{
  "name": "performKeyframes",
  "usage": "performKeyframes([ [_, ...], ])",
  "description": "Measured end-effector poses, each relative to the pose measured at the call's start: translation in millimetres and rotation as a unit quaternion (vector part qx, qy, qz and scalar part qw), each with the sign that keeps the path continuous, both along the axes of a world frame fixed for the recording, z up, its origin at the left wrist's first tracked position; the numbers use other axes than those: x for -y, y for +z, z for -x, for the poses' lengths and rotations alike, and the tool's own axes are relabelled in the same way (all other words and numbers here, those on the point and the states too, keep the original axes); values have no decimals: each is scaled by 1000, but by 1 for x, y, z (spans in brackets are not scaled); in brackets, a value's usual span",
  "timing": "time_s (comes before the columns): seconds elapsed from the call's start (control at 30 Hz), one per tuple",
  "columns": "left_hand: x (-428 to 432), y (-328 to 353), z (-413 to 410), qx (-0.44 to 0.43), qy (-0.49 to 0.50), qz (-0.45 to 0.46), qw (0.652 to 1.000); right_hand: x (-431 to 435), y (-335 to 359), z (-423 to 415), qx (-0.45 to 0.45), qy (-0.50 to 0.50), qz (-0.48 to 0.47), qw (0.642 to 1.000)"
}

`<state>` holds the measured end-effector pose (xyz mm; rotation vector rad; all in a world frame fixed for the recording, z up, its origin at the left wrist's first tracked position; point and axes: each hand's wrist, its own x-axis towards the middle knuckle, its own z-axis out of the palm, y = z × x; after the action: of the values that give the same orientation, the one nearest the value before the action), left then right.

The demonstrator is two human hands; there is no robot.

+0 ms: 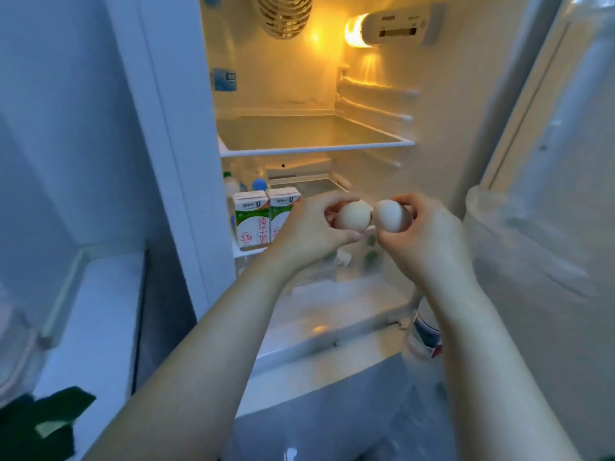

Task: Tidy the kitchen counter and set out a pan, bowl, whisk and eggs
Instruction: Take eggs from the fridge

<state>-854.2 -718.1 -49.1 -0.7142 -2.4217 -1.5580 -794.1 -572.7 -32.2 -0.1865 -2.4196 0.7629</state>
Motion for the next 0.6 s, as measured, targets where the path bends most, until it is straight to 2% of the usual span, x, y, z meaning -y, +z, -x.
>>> performKeyframes([
  [0.23, 76, -34, -78, 57, 133, 12, 989, 69, -36, -33, 56, 137, 41, 988],
  [0.6, 199, -44, -225, 82, 329, 33, 940, 193, -44, -108, 147, 384, 28, 911],
])
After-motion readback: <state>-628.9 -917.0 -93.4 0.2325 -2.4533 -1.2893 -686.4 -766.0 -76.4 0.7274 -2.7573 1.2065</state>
